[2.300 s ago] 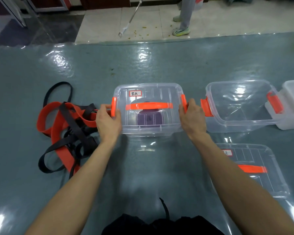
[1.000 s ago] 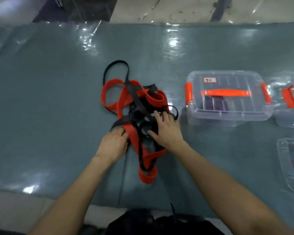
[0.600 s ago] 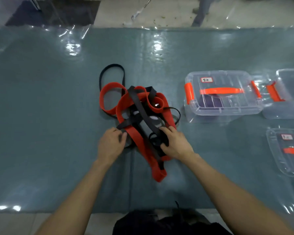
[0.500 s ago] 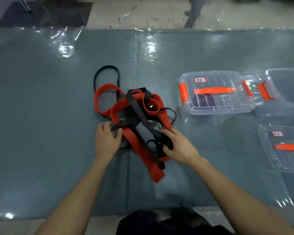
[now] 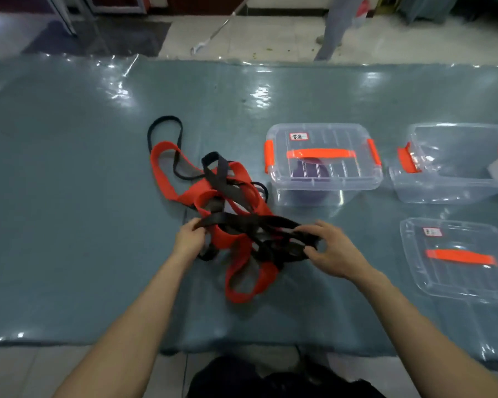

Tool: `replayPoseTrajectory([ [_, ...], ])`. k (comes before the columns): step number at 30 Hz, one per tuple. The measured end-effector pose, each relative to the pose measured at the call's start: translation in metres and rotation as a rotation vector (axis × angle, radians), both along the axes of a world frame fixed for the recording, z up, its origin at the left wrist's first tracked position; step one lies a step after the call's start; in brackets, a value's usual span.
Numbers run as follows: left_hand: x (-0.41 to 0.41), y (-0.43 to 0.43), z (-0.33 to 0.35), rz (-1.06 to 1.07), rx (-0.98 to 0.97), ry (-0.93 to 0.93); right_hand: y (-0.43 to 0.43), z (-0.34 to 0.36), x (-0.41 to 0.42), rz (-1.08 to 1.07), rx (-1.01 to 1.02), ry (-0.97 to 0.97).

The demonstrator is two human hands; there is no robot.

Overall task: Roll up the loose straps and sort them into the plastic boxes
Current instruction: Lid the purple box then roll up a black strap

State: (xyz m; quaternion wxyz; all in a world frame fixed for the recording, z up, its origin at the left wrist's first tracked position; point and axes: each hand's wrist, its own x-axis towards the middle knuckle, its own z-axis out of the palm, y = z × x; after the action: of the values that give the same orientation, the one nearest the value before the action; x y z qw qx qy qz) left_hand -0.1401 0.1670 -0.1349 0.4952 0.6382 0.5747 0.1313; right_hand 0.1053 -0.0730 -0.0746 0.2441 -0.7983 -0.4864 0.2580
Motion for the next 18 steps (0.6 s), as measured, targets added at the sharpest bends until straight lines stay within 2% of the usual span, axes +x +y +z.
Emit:
replayPoseTrajectory([
  [3,0.023,-0.057,0.006,0.183,-0.18,-0.207,-0.029,-0.003,0.031,0.075,0.023,0.01],
  [4,0.033,-0.079,0.009,0.186,-0.206,-0.244,-0.039,-0.002,0.043,0.098,0.019,0.004],
  [8,0.048,-0.16,0.021,0.032,-0.108,-0.15,-0.086,0.01,0.087,0.082,0.069,0.01],
  [11,0.054,-0.201,0.047,-0.062,-0.08,-0.156,-0.116,0.022,0.122,0.038,0.129,0.005],
  [18,0.094,-0.22,0.127,-0.121,0.115,-0.38,-0.133,0.037,0.145,-0.007,0.219,0.031],
])
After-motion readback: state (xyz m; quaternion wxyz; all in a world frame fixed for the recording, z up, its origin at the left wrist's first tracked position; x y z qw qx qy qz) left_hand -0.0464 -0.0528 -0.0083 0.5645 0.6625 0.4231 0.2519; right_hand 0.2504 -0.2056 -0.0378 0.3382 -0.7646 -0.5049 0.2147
